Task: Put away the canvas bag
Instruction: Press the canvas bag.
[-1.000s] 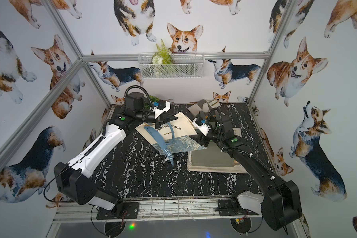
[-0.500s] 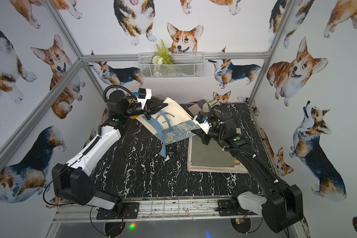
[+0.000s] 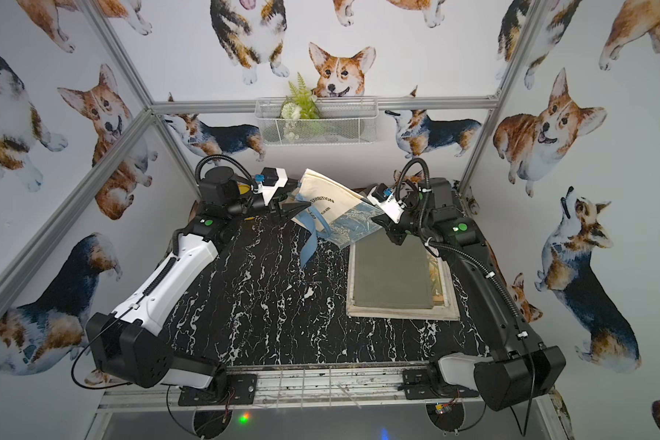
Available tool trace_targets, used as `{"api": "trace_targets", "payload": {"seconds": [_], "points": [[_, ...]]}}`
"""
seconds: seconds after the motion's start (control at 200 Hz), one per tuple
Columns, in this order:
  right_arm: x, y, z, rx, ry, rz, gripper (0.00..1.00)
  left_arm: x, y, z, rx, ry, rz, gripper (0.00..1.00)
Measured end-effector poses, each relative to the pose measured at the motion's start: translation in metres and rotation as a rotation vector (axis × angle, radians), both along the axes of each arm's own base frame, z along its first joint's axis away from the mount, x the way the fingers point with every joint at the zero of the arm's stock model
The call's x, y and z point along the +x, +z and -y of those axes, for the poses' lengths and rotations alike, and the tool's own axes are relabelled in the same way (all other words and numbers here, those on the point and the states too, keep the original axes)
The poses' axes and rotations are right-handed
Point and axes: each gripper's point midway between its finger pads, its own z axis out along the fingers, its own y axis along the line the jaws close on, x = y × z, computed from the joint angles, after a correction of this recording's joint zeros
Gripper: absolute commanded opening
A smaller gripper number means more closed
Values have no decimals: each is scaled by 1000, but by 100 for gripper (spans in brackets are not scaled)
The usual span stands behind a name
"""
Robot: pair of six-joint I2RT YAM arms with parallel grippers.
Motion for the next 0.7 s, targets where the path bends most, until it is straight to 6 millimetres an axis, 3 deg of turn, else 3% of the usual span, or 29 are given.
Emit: {"api": "trace_targets", "payload": {"seconds": [0.145,0.315,0.501,0.701], "points": [[5,1,9,-95,-22,-30,0,-2,6,-7,69,116,66,72],[4,-22,24,-203,-75,-126,0,-21,14,-9,137,183,191,76],[0,-33,24,-261,-68,-142,0,-41,4,14,251,136,278,81],[-3,-37,15,-306,-32,-131,0,-42,-6,49,325,47,321,88]]}}
